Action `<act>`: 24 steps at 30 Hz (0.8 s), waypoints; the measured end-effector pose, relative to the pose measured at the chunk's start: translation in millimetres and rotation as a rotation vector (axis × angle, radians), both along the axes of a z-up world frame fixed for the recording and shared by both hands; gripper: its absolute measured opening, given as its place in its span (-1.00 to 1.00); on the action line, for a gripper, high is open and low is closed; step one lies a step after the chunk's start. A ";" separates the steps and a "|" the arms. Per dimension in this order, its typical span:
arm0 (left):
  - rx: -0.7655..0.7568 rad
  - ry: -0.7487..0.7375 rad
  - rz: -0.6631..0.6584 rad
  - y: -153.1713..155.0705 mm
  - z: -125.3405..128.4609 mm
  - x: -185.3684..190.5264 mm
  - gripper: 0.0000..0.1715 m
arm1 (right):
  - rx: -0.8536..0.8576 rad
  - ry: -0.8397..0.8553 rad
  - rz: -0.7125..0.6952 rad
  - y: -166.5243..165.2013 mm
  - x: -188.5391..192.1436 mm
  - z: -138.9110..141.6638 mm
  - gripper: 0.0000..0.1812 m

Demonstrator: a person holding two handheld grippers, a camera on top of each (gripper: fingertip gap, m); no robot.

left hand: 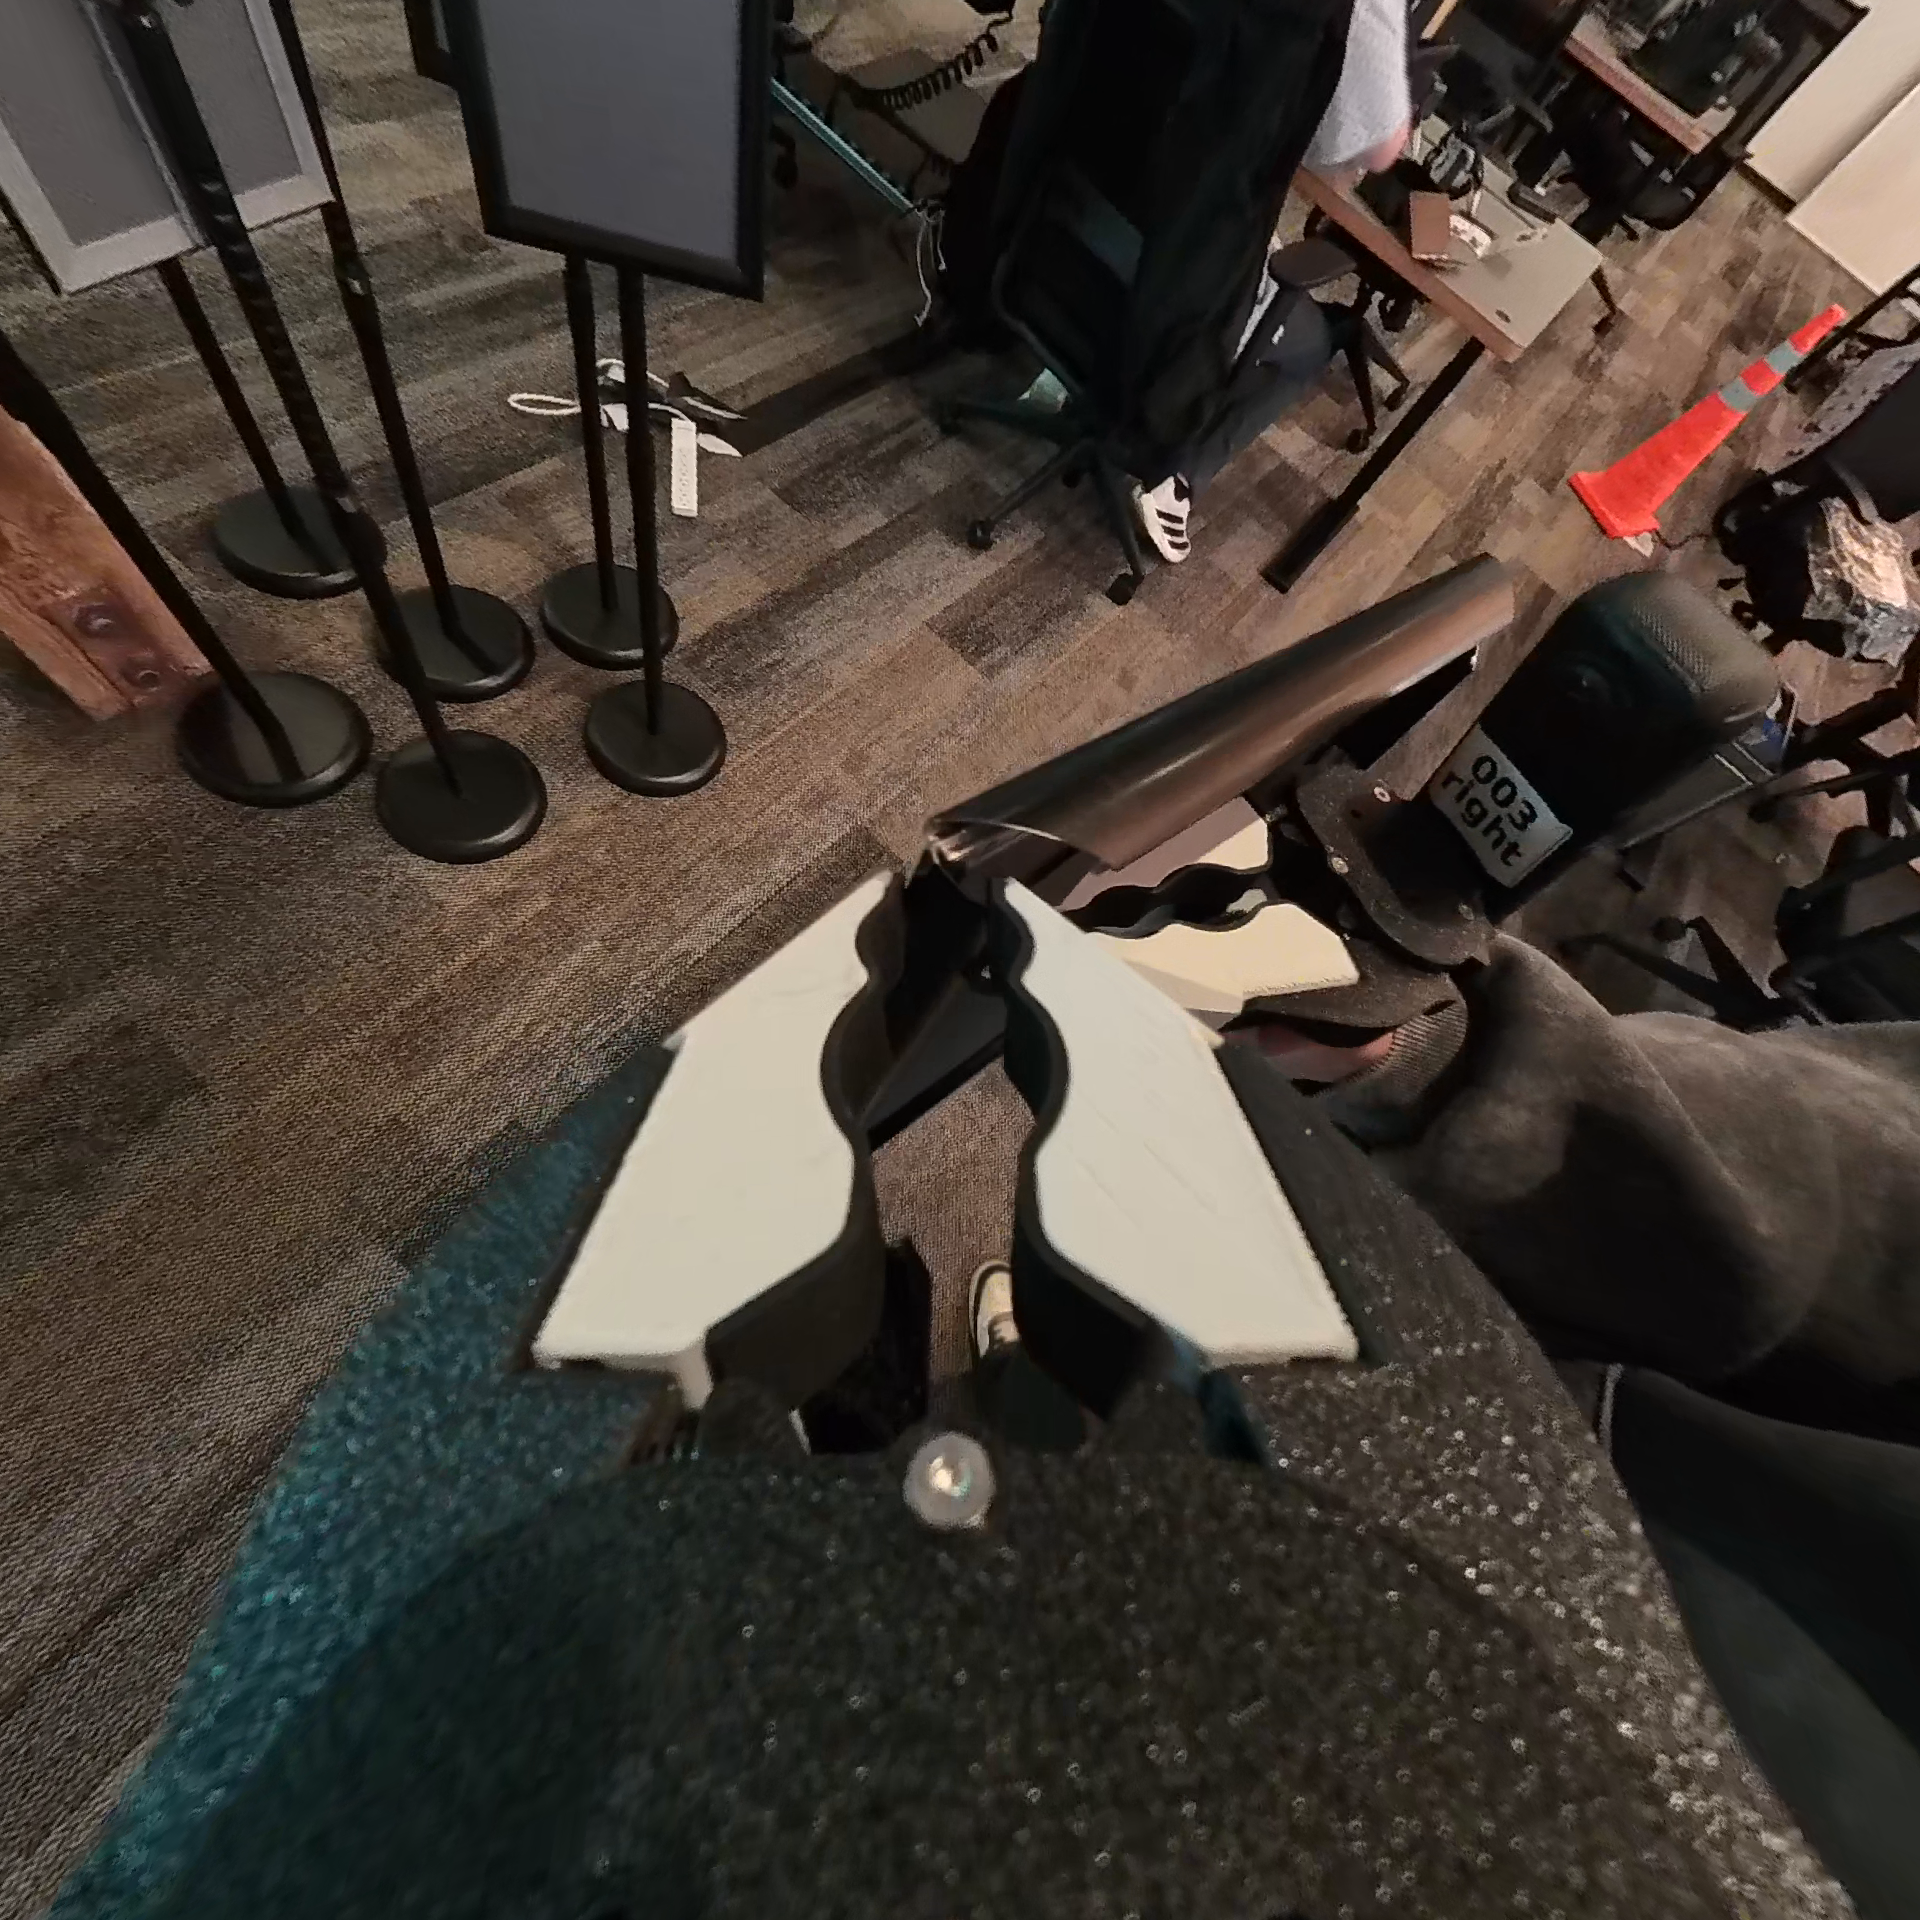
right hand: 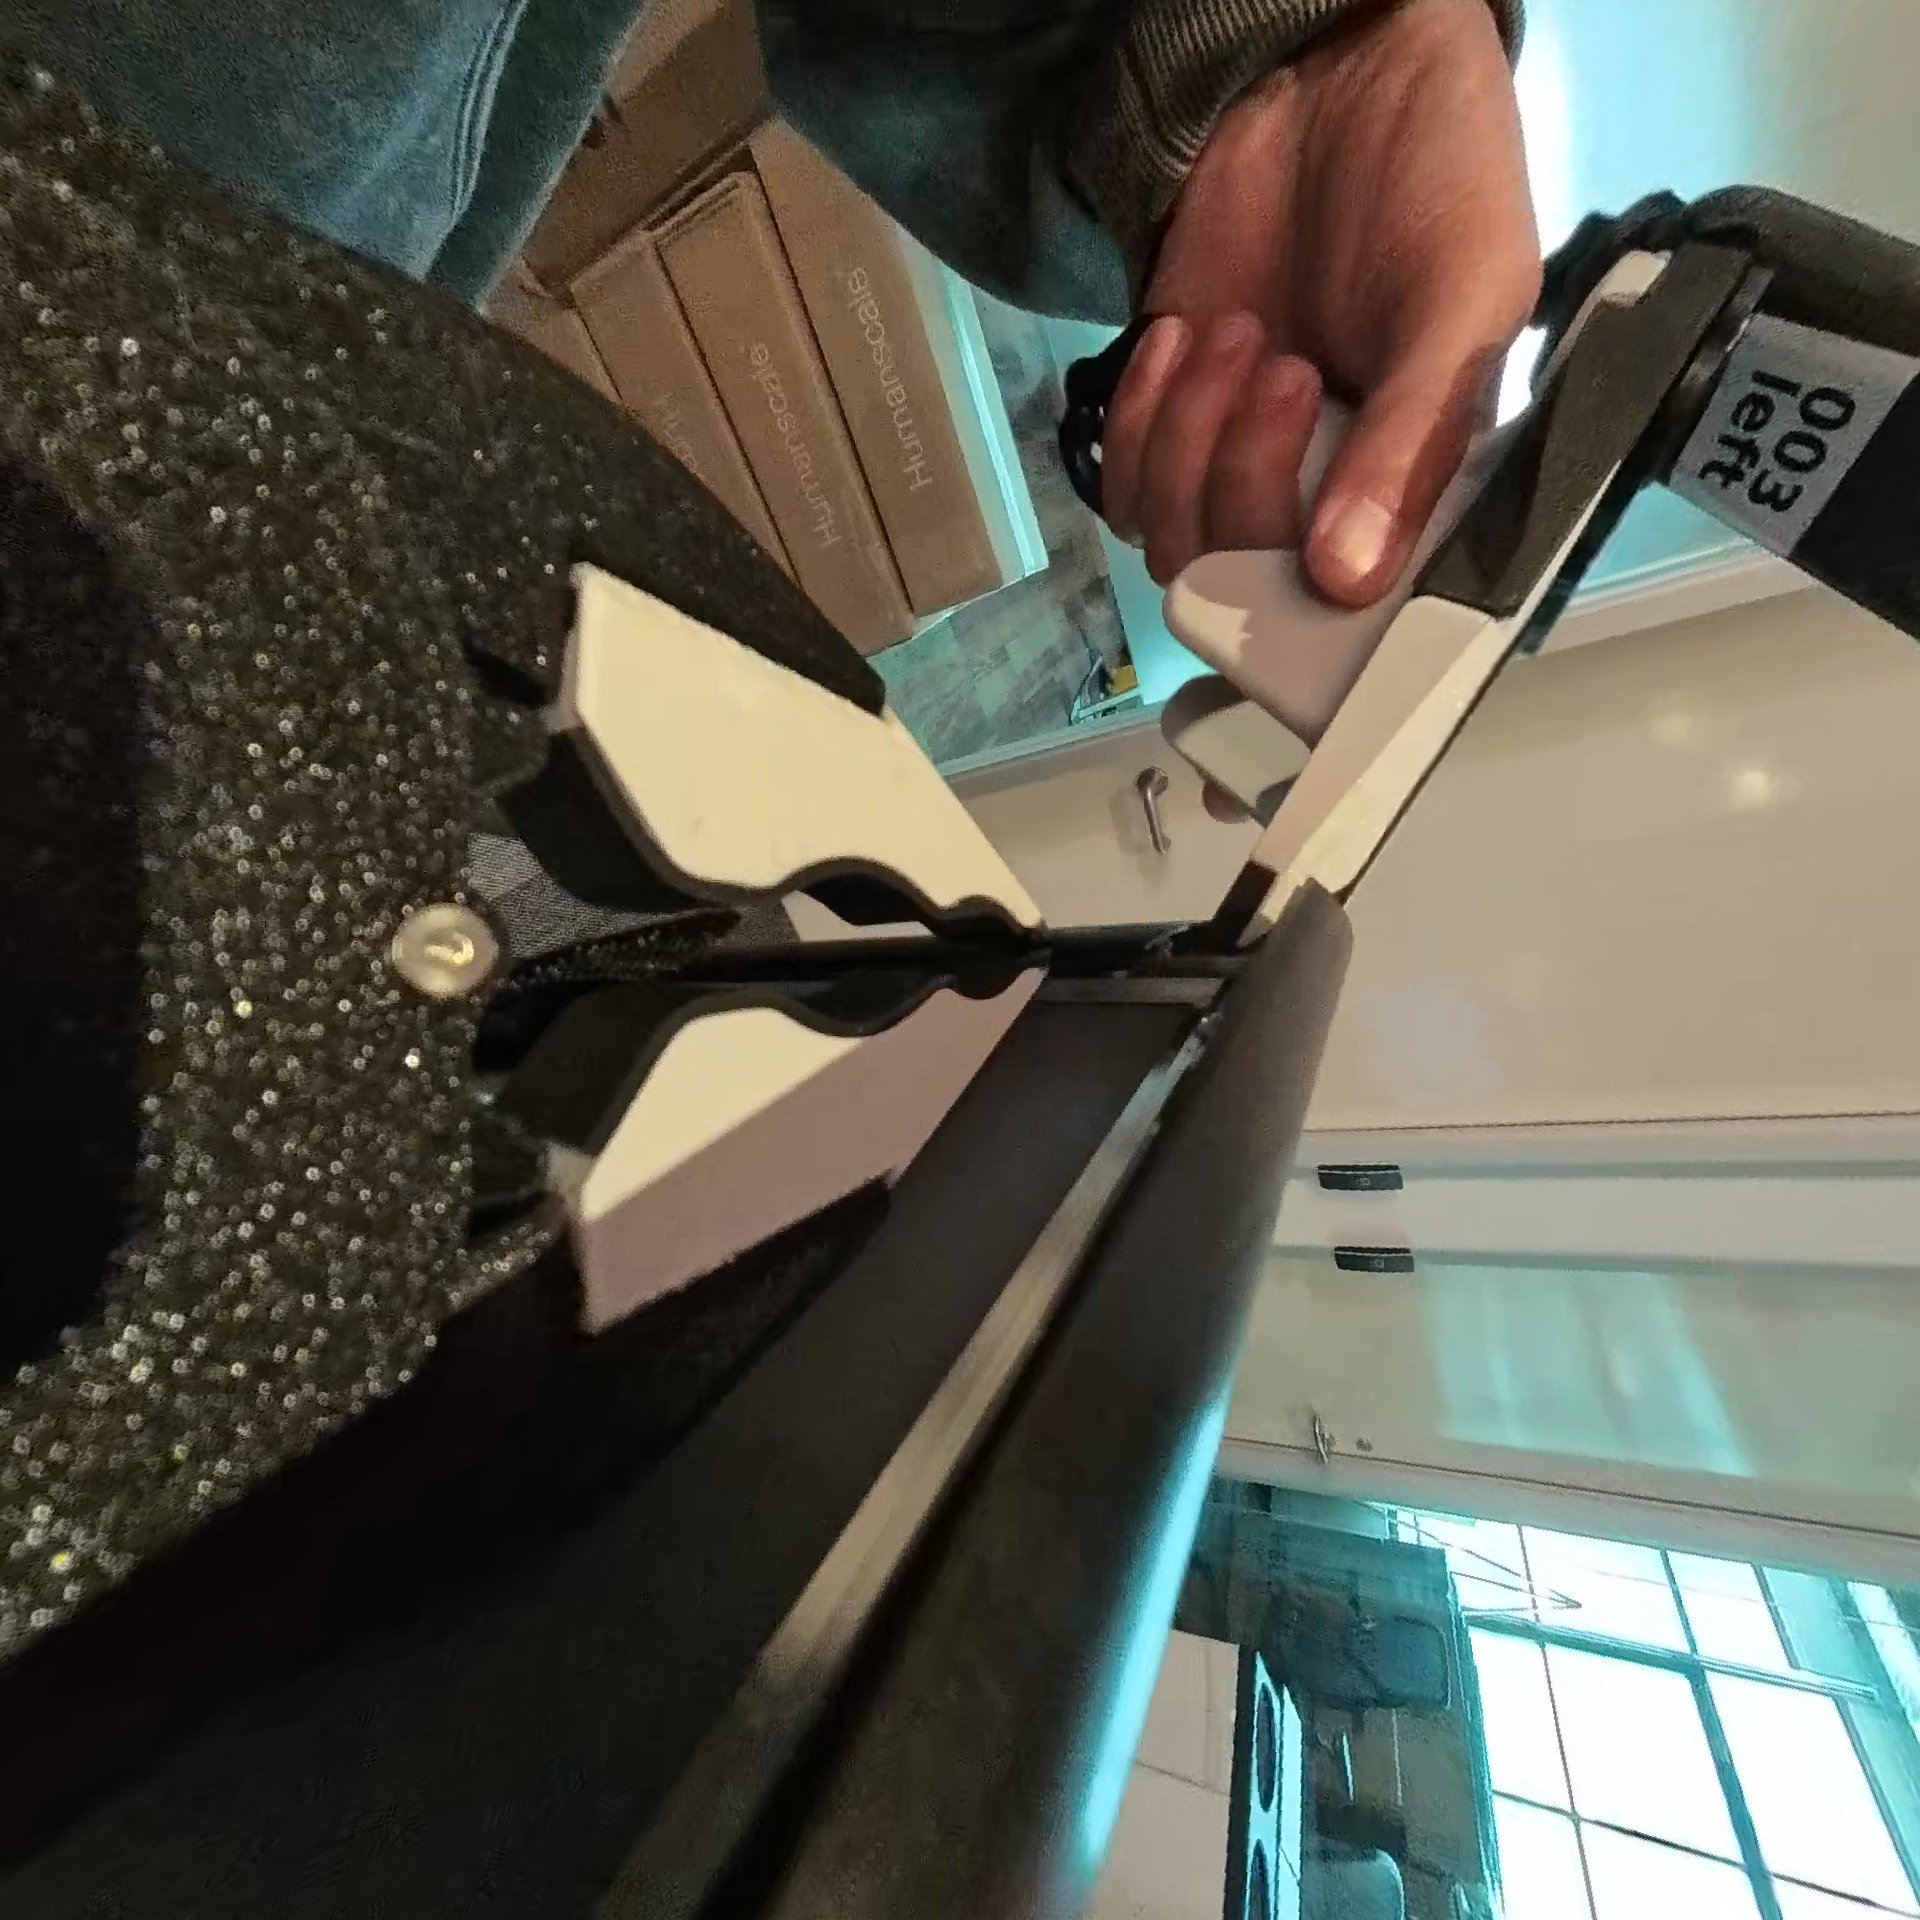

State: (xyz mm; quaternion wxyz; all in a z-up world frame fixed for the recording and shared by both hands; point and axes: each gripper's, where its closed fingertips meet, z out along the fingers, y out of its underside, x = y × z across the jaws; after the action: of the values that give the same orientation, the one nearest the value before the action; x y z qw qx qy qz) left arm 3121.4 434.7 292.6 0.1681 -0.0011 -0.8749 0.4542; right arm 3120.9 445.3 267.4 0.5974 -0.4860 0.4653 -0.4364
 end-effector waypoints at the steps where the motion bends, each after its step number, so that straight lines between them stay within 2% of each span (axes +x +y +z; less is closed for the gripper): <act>1: 0.003 -0.003 -0.009 -0.4 0.1 -1.0 -0.83 | 0.002 -0.002 -0.002 0.1 -1.1 0.1 -1.00; 9: 0.025 0.005 -0.051 1.1 -1.8 -6.9 -0.86 | 0.072 -0.022 0.019 13.2 -5.9 0.2 -1.00; 10: 0.027 0.014 -0.056 0.5 -2.5 -7.6 -0.87 | 0.050 -0.018 0.048 23.3 -2.5 1.4 -1.00; 11: 0.025 0.047 -0.079 -0.8 -1.9 -14.0 -0.85 | 0.003 0.017 0.189 54.8 2.7 -0.7 -1.00; 12: 0.025 0.087 -0.114 -2.6 -1.2 -25.3 -0.86 | -0.089 0.085 0.215 76.8 14.7 -9.1 -1.00; 13: 0.023 0.084 -0.140 -5.1 -0.9 -34.8 -0.87 | -0.182 0.096 0.162 85.4 26.0 -10.9 -1.00; 15: 0.021 0.012 -0.172 -7.3 0.6 -44.6 -0.87 | -0.140 0.069 0.168 100.0 32.5 -4.1 -1.00; 19: 0.008 -0.056 -0.143 -4.0 -0.8 -35.3 -0.86 | -0.227 0.146 0.110 104.1 0.0 -31.9 -1.00; 22: -0.001 -0.024 -0.114 -0.7 -2.0 -20.8 -0.86 | -0.213 0.185 -0.072 78.3 -36.1 -54.4 -0.99; 23: -0.010 -0.010 -0.108 -0.3 -2.1 -17.7 -0.85 | -0.156 0.173 -0.142 65.4 -42.0 -56.1 -0.98; 24: -0.018 0.013 -0.109 -0.1 -2.1 -17.0 -0.85 | -0.097 0.182 -0.190 55.2 -41.0 -58.3 -0.85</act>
State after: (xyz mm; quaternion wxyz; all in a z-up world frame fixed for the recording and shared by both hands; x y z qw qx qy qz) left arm 3104.4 434.6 290.5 0.1985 -0.0473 -0.8681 0.4524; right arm 3079.9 500.5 209.1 0.4846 -0.5055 0.5399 -0.4671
